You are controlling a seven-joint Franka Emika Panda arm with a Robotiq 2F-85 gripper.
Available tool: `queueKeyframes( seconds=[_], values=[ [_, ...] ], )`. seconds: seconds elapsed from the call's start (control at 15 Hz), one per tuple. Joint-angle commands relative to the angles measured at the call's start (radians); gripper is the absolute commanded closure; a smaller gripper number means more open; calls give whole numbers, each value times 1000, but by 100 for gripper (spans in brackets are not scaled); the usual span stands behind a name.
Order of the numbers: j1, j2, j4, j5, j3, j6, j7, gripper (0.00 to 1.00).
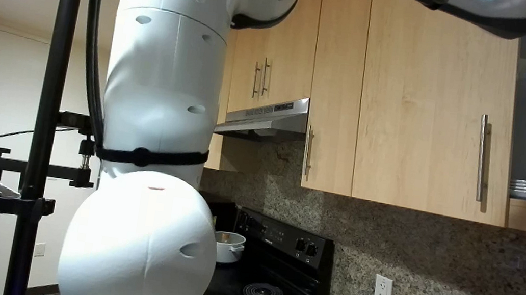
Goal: Open the right upper cabinet door
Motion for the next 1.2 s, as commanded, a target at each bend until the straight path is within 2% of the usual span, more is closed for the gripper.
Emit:
queueKeyframes(
  seconds=[0.0,0.67,1.13],
  values=[
    [-20,42,56,17,-10,-12,10,0],
    [-62,127,164,34,-61,-5,2,0],
    [-91,181,213,61,-87,52,7,0]
  ],
)
